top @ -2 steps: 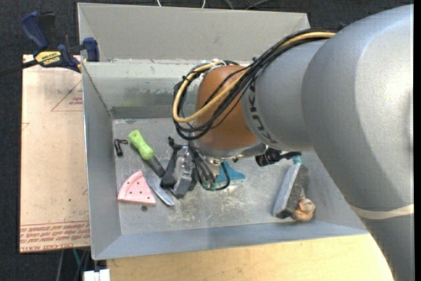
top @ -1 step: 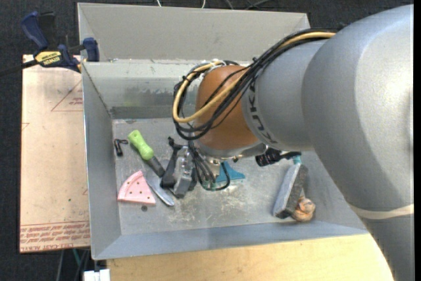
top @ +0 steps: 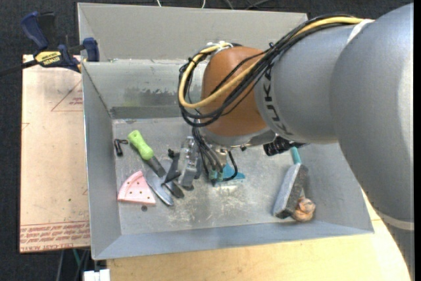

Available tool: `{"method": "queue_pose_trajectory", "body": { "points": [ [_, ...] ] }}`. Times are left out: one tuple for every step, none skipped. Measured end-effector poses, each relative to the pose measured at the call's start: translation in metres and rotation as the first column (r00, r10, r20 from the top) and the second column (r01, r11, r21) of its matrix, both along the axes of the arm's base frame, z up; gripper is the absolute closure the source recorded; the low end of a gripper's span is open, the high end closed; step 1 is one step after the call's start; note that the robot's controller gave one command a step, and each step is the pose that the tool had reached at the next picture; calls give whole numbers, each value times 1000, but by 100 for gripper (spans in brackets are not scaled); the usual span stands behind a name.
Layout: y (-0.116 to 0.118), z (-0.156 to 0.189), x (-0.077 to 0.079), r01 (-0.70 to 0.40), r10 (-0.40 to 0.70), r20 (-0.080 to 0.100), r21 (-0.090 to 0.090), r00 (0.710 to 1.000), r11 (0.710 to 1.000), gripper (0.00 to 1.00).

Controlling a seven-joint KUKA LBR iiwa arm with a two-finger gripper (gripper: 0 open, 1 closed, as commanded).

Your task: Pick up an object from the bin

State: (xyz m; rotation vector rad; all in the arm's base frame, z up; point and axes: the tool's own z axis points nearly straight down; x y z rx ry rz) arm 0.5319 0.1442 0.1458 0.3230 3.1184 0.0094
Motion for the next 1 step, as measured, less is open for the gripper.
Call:
{"method": "queue_pose_trajectory", "body": {
  "points": [
    [2, 74, 1, 17, -17, -1, 0, 1000, 1000, 100]
  ]
}}
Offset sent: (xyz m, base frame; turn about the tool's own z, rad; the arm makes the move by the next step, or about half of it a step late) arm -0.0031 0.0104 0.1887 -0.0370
